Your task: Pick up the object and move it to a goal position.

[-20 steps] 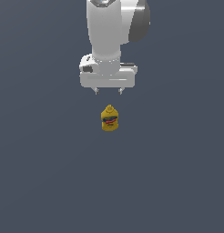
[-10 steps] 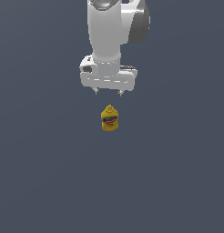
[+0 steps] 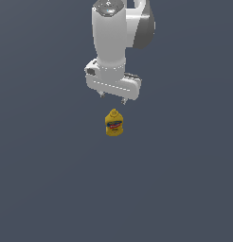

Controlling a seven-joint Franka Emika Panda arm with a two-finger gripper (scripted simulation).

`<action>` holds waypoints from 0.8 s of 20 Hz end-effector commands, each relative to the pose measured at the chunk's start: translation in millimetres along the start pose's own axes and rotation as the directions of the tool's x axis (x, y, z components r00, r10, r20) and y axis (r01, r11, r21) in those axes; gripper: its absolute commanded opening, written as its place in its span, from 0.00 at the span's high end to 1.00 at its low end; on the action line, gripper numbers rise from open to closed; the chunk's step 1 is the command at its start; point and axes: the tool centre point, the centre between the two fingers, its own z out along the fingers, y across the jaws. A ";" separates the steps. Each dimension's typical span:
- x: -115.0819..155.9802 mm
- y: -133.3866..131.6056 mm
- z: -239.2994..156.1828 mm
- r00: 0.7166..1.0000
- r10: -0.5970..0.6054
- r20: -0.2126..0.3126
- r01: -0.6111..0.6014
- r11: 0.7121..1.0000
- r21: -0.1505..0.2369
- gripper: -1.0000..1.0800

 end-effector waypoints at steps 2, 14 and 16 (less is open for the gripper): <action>-0.1 -0.1 4.0 0.996 0.090 -0.005 -0.090 0.996 0.001 0.04; -0.7 -0.3 17.6 0.924 0.382 -0.018 -0.382 0.924 0.012 0.04; -0.9 -0.3 19.8 0.903 0.429 -0.020 -0.428 0.904 0.014 0.04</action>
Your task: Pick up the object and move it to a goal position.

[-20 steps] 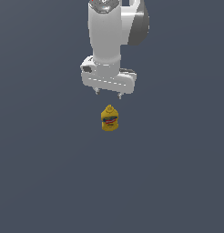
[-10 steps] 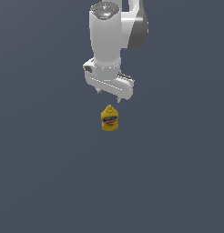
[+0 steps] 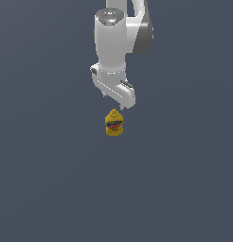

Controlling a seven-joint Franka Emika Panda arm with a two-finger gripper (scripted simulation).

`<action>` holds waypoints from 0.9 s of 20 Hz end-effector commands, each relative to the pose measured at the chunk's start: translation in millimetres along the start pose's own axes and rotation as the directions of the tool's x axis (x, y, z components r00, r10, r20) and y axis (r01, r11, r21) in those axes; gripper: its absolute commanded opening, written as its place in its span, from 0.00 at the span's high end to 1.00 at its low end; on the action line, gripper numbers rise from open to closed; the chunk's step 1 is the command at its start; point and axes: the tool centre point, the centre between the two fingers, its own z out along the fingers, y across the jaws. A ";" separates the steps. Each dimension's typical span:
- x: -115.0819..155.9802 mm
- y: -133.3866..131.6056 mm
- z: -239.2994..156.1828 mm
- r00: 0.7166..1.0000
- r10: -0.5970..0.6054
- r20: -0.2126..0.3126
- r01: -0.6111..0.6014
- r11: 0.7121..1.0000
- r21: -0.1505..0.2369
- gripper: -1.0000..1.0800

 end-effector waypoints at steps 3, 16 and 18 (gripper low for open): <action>-0.5 0.2 5.0 0.993 0.115 -0.005 -0.115 0.993 0.004 0.04; -2.2 1.1 19.1 0.904 0.428 -0.013 -0.428 0.904 0.021 0.04; -2.5 1.2 21.1 0.883 0.469 -0.013 -0.469 0.883 0.024 0.04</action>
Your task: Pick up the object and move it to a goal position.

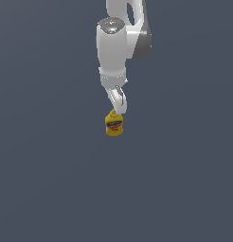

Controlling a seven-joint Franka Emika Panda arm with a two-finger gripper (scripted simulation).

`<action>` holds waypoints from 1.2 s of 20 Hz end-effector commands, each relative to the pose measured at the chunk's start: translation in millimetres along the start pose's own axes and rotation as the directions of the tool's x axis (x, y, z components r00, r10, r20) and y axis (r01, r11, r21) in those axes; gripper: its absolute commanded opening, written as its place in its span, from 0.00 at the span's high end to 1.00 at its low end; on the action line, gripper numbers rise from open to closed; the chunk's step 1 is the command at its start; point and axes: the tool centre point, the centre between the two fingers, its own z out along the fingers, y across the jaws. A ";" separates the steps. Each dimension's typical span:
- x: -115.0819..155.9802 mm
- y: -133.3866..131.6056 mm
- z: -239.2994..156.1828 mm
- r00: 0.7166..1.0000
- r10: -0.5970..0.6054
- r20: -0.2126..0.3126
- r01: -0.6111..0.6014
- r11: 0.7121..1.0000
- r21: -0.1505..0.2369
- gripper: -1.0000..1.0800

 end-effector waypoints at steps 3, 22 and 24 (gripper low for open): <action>-0.4 0.6 4.0 0.995 0.097 -0.002 -0.097 0.995 0.005 0.04; -1.2 1.6 13.6 0.976 0.217 -0.004 -0.217 0.976 0.012 0.04; -1.2 1.8 19.1 0.976 0.217 -0.004 -0.217 0.976 0.012 0.04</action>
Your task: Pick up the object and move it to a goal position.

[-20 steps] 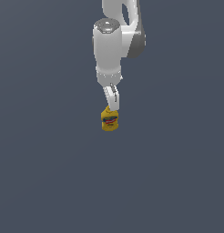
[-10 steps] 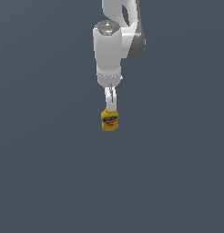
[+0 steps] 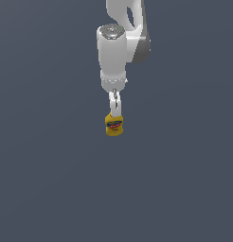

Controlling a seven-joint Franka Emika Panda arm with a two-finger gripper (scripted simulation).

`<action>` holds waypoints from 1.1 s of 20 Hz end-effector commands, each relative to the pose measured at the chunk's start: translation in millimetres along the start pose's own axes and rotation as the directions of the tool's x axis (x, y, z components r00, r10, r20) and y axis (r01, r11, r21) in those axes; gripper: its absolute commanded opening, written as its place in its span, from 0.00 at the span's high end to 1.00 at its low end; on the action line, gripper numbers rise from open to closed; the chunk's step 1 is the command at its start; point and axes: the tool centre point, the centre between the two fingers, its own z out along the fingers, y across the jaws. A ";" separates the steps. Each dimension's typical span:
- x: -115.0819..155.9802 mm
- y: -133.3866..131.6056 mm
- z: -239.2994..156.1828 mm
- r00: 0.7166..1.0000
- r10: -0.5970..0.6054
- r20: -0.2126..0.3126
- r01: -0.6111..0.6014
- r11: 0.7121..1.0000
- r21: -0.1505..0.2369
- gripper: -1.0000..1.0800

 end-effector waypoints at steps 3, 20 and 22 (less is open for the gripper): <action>0.0 0.9 16.4 1.000 0.002 0.000 -0.002 1.000 -0.001 0.04; -0.1 0.4 44.1 1.000 0.004 0.000 -0.004 1.000 -0.001 1.00; -0.1 0.4 44.1 1.000 0.004 0.000 -0.004 1.000 -0.001 1.00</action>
